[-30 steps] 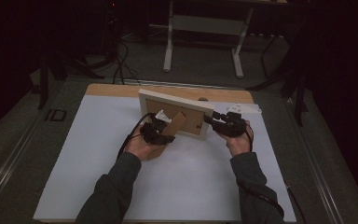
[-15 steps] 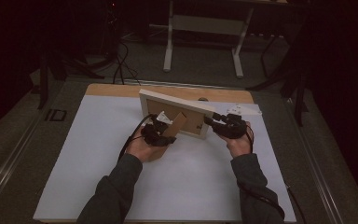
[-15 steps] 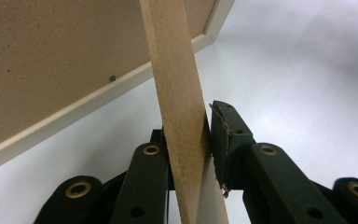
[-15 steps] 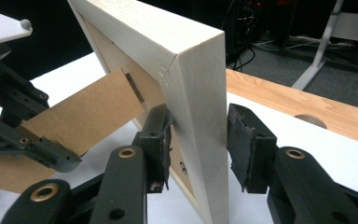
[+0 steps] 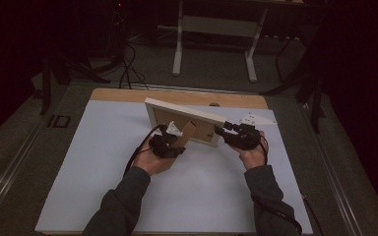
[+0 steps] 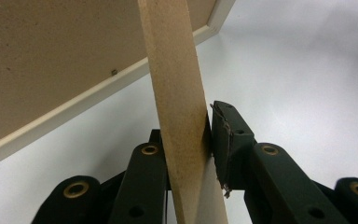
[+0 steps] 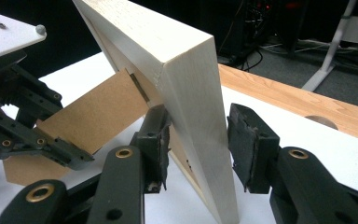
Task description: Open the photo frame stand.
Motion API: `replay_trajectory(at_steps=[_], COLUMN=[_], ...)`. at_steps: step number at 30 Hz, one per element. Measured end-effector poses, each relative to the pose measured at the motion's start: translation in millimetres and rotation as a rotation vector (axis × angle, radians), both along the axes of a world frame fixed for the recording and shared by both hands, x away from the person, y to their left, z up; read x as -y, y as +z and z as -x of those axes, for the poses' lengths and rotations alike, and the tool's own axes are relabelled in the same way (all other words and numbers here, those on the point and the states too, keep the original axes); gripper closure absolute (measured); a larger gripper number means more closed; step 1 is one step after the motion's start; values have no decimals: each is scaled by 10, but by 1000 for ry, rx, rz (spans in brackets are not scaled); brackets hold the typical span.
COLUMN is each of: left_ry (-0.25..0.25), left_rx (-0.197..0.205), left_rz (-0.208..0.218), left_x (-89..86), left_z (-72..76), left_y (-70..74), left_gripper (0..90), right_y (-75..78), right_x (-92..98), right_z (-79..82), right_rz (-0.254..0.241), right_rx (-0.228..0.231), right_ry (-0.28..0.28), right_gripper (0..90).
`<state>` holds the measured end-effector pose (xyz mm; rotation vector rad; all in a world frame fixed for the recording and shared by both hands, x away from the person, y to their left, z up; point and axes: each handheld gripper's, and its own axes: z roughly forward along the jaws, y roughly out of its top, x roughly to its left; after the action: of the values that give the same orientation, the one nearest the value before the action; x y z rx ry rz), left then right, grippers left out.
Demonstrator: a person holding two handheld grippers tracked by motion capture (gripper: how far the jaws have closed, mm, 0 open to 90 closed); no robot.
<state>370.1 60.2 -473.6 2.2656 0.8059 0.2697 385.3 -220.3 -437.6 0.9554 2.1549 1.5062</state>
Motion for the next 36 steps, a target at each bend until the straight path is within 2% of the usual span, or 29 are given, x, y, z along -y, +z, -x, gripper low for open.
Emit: replay_trajectory(at_steps=[15, 31, 36], left_ry=[0, -4, -2], left_rx=[43, 54, 57], left_rz=[-15, -35, -28], left_x=[-11, -1, -2], left_z=[101, 172, 183], left_y=[-99, -175, -193], left_gripper=[762, 766, 768], right_y=[-21, -64, -72], right_x=[-30, -51, -57], right_z=[131, 234, 254], right_rz=[31, 44, 49], right_rx=[27, 44, 52], right_ry=[27, 59, 64], right_gripper=[577, 558, 556])
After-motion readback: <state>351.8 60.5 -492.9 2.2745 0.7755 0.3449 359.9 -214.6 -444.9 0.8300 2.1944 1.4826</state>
